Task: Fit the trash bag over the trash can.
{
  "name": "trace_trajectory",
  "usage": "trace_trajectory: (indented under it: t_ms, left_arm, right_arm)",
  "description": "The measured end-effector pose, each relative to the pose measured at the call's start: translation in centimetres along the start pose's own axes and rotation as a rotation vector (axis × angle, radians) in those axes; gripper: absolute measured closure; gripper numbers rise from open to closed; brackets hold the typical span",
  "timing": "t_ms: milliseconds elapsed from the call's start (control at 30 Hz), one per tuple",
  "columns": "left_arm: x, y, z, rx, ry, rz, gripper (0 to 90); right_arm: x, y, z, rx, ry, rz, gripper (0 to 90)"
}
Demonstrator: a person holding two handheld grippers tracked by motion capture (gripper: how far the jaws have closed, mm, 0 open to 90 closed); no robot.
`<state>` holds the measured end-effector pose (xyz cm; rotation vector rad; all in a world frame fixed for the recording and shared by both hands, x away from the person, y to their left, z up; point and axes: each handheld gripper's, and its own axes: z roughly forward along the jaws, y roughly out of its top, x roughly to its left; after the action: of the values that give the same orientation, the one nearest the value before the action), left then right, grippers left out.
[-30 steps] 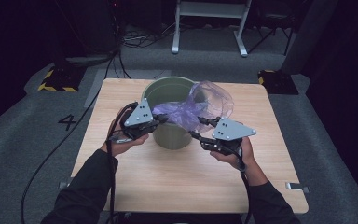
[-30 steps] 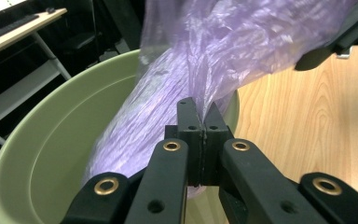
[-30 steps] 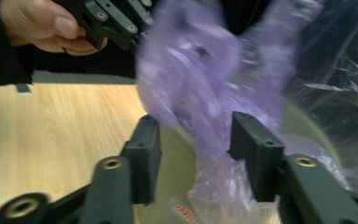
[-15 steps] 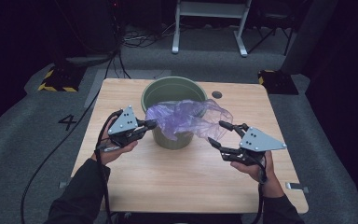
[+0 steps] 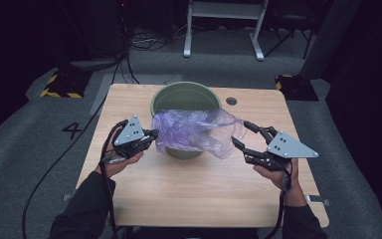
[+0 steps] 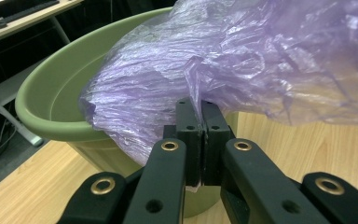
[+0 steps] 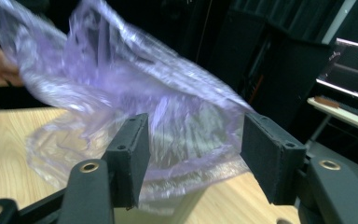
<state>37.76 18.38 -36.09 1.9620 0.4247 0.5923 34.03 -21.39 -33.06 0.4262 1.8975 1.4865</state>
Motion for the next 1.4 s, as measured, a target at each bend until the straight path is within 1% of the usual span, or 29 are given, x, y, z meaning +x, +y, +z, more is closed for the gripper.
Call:
trace_trajectory:
  t_ms: [67, 100, 233, 267, 300, 333, 367, 467, 533, 567, 600, 633, 667, 700, 733, 767, 800, 833, 867, 900, 933, 1100, 1133, 1167, 1233, 1333, 1367, 1400]
  left_arm:
    - [0.0, -0.1, 0.0, 0.000, 0.002, -0.003, 88.2]
    - [0.1, -0.2, 0.1, 0.005, 0.007, 0.001, 87.8]
    - [0.1, -0.6, 0.1, 0.012, 0.011, -0.002, 85.8]
    - [0.1, -0.7, 0.1, 0.013, 0.011, -0.007, 85.2]
    - [0.1, -0.8, 0.1, 0.013, 0.011, -0.005, 84.4]
    - [0.0, -0.9, 0.2, 0.015, 0.009, -0.003, 84.3]
    - [0.0, -1.0, 0.2, 0.015, 0.008, -0.004, 84.3]
    - [-0.2, -1.1, 0.2, 0.018, 0.008, -0.005, 82.9]
    - [-0.3, -1.1, 0.1, 0.019, 0.009, -0.007, 78.7]
    - [-0.3, -1.1, 0.0, 0.016, 0.003, -0.004, 77.6]
    - [-0.3, -1.2, -0.1, 0.012, 0.001, -0.008, 74.7]
    - [-0.3, -1.2, -0.2, 0.012, -0.008, -0.021, 69.2]
    - [-0.2, -1.2, -0.3, 0.014, -0.023, -0.029, 63.3]
    - [-0.3, -1.2, -0.4, 0.019, -0.020, -0.028, 59.7]
    - [-0.3, -1.2, -0.6, 0.026, -0.019, -0.029, 54.1]
    - [-0.4, -1.2, -0.7, 0.026, -0.020, -0.033, 47.8]
    - [-0.4, -1.2, -0.9, 0.025, -0.022, -0.041, 42.0]
    - [-0.4, -1.1, -1.1, 0.027, -0.013, -0.049, 34.4]
    - [-0.5, -1.1, -1.4, 0.032, -0.005, -0.065, 26.5]
    - [-0.6, -1.0, -1.7, 0.033, -0.005, -0.067, 20.5]
    - [-0.6, -1.0, -2.0, 0.030, -0.004, -0.064, 17.9]
    - [-1.0, -0.6, -3.7, -0.005, -0.020, -0.072, 15.9]
    - [-1.1, -0.5, -4.0, -0.006, -0.019, -0.067, 15.9]
    - [-1.2, -0.3, -4.4, -0.011, -0.010, -0.060, 16.0]
    - [-1.3, 0.0, -5.0, -0.011, -0.014, -0.047, 16.0]
    - [-1.4, 0.4, -6.0, -0.005, 0.007, -0.026, 16.4]
    - [-1.4, 0.4, -6.2, -0.002, 0.017, -0.022, 16.4]
    - [-1.2, 0.4, -6.6, -0.002, 0.037, -0.026, 16.5]
  right_arm:
    - [-0.4, 0.1, -0.1, -0.020, -0.022, 0.005, 39.1]
    - [-0.5, 0.1, -0.1, -0.028, -0.017, 0.006, 38.7]
    - [-1.0, 0.3, 0.0, -0.020, -0.052, 0.009, 34.2]
    - [-1.0, 0.4, -0.1, -0.027, -0.055, 0.014, 33.9]
    - [-1.1, 0.4, -0.2, -0.030, -0.069, 0.020, 33.0]
    - [-1.1, 0.5, -0.2, -0.017, -0.090, 0.019, 31.3]
    - [-1.0, 0.6, -0.1, 0.004, -0.101, 0.007, 30.4]
    - [-0.8, 0.5, 0.7, 0.051, -0.076, -0.007, 28.3]
    - [-0.5, 0.5, 1.6, 0.093, -0.086, -0.043, 27.9]
    - [-0.5, 0.5, 1.8, 0.100, -0.081, -0.046, 28.0]
    - [-0.6, 0.5, 2.2, 0.108, -0.077, -0.044, 29.3]
    - [-0.7, 0.4, 2.4, 0.115, -0.074, -0.044, 36.4]
    - [-0.8, 0.4, 2.6, 0.114, -0.054, -0.045, 47.6]
    - [-0.9, 0.3, 2.8, 0.107, -0.029, -0.048, 52.1]
    - [-1.1, 0.3, 2.9, 0.102, -0.025, -0.043, 58.5]
    - [-1.2, 0.3, 3.0, 0.102, -0.004, -0.037, 66.3]
    - [-1.3, 0.2, 3.1, 0.099, 0.011, -0.032, 71.2]
    - [-1.4, 0.2, 3.2, 0.096, 0.019, -0.027, 76.5]
    - [-1.4, 0.2, 3.4, 0.097, 0.029, -0.027, 79.9]
    - [-1.4, 0.2, 3.5, 0.095, 0.035, -0.032, 84.2]
    - [-1.4, 0.2, 3.6, 0.091, 0.032, -0.031, 86.4]
    - [-1.4, 0.3, 3.9, 0.096, 0.010, -0.029, 88.9]
    - [-1.4, 0.3, 3.9, 0.096, 0.006, -0.030, 88.9]
    - [-1.4, 0.3, 3.9, 0.096, -0.005, -0.029, 88.9]
    - [-1.5, 0.3, 3.8, 0.089, -0.020, -0.021, 88.9]
    - [-1.7, 0.2, 3.6, 0.083, -0.038, -0.013, 88.9]
    - [-1.8, 0.2, 3.6, 0.083, -0.042, -0.010, 88.9]
    - [-1.9, 0.1, 3.6, 0.083, -0.045, -0.011, 89.0]
